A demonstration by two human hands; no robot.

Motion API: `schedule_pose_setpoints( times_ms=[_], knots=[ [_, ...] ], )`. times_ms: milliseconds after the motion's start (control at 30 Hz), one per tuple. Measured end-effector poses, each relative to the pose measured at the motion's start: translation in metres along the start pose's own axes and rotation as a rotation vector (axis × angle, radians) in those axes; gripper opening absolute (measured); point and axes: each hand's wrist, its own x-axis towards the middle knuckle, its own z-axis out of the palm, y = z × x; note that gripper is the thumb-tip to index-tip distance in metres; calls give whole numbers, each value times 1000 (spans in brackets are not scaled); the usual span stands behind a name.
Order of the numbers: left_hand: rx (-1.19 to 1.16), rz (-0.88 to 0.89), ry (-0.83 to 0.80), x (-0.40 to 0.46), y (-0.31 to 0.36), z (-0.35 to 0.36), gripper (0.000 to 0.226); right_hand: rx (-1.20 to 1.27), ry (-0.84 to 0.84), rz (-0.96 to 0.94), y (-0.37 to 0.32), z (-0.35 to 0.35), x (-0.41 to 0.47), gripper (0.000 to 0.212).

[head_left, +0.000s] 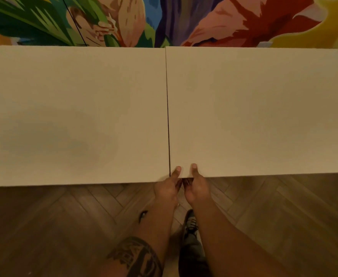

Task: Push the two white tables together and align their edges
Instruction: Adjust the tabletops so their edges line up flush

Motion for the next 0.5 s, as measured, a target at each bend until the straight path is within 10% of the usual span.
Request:
schedule_pose_setpoints(
  times_ms=[500],
  knots=[
    [66,123,-7,13,-9,-10,38,-23,21,-49,0,-7,-3,36]
  ],
)
